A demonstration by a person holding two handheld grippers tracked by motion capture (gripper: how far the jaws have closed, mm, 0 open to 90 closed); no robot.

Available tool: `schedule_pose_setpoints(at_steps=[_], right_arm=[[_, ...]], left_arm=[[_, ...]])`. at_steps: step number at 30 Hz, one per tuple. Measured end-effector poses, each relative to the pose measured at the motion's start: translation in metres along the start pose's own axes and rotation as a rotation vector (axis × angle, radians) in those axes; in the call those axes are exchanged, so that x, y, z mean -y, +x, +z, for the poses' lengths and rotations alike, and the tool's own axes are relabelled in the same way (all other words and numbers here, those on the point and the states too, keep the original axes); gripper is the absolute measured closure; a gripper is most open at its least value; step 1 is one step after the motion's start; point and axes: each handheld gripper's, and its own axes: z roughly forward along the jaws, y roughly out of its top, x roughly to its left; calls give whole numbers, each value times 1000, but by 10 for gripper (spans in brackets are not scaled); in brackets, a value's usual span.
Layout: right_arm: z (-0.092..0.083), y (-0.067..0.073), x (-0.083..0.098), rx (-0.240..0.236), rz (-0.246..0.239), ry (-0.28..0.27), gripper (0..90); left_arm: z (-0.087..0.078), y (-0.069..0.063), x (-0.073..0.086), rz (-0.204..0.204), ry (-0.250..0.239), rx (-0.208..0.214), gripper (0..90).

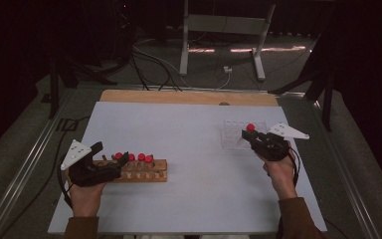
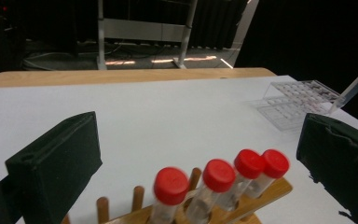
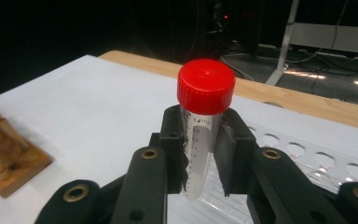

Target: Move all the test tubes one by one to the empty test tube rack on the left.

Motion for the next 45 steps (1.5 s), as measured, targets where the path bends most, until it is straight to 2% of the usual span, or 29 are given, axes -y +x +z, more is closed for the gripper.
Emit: schedule_pose_setpoints(at_steps=[11, 16, 23, 30, 37, 45], right_arm=[[-3, 28, -6, -91, -51, -8, 742], [-2, 40, -6, -126, -77, 7, 742], [4, 56, -6, -167, -105, 34, 741], [7, 70, -5, -202, -123, 52, 741], [17, 85, 0, -240, -151, 87, 741], [20, 95, 1, -261, -164, 100, 741]], left_arm=[[17, -30, -19, 51, 11, 46, 6], [27, -46, -25, 85, 23, 72, 6], [41, -67, -31, 101, 24, 114, 7], [55, -87, -34, 111, 32, 156, 12], [74, -110, -32, 130, 73, 207, 27], [92, -131, -31, 141, 115, 237, 58]])
